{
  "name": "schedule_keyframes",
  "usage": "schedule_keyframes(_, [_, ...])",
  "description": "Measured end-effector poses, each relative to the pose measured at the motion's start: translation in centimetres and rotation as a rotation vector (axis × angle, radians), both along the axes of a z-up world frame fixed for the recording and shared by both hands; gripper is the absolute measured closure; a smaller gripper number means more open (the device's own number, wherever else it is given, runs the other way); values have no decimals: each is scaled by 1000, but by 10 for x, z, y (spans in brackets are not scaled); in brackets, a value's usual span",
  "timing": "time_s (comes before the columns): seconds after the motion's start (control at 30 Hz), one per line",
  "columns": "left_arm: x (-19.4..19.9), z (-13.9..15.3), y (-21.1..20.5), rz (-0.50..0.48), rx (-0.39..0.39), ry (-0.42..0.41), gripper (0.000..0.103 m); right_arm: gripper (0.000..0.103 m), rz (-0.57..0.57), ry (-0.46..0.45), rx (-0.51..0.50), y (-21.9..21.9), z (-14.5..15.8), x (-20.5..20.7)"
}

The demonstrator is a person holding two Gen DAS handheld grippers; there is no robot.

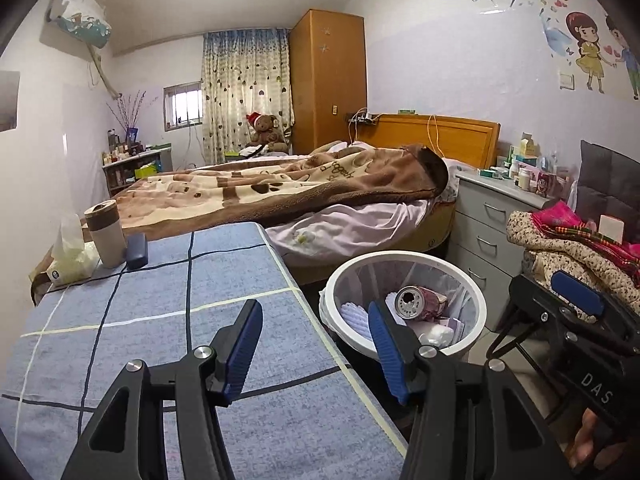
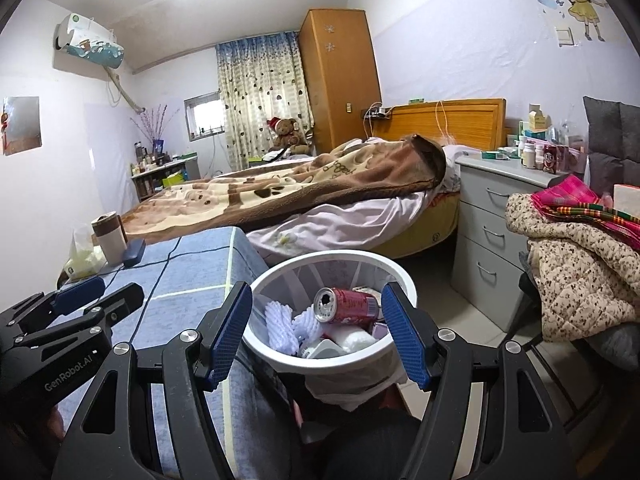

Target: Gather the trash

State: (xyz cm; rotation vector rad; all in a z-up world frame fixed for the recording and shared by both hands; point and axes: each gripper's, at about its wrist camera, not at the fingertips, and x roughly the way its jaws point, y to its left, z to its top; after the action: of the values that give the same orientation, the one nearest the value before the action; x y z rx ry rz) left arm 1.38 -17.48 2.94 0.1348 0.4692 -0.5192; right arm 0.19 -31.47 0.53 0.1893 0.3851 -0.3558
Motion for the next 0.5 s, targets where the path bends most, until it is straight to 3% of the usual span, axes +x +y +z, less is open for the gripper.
schedule_keyframes(0.5, [0, 0, 6, 14, -4, 4, 48, 34, 4, 4, 4, 5, 0, -3])
